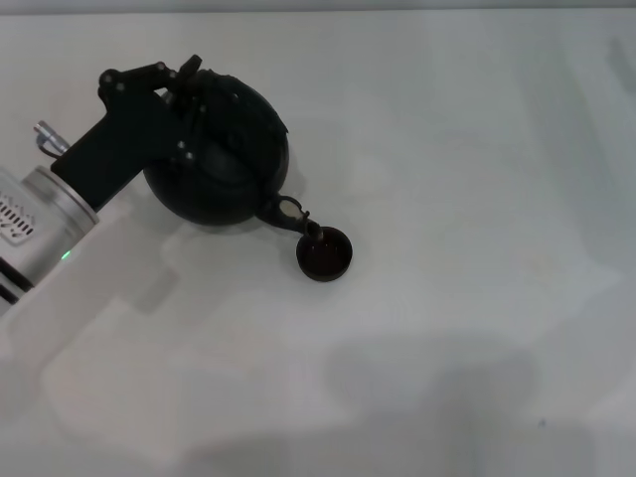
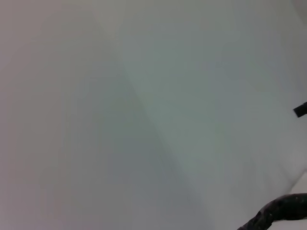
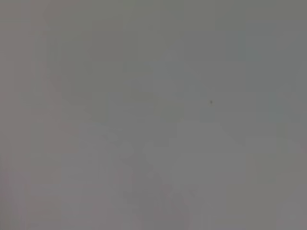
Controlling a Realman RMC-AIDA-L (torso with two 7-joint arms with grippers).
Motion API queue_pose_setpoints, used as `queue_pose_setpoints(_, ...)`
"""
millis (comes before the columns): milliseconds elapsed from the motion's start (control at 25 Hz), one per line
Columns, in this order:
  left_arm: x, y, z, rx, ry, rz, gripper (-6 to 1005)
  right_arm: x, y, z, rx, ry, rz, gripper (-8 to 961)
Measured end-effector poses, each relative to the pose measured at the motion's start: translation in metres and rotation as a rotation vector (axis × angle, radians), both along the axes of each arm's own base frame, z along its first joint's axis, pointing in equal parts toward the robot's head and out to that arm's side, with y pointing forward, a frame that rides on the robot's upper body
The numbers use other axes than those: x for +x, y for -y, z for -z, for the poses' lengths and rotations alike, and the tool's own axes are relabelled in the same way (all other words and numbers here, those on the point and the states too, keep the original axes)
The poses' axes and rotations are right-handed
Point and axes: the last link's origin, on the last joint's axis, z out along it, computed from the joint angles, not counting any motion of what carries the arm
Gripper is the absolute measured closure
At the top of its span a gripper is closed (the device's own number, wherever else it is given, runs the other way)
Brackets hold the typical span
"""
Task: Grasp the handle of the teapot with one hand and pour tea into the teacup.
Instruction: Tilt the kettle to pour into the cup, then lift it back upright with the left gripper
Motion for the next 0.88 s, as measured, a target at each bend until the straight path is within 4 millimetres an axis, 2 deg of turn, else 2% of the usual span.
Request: queue_pose_setpoints(880, 0.0065, -0.0032, 0.003, 0.053, -0.089, 0.067, 898, 0.0014, 0.0021, 0.0034, 0.0, -0.019, 0.009, 108)
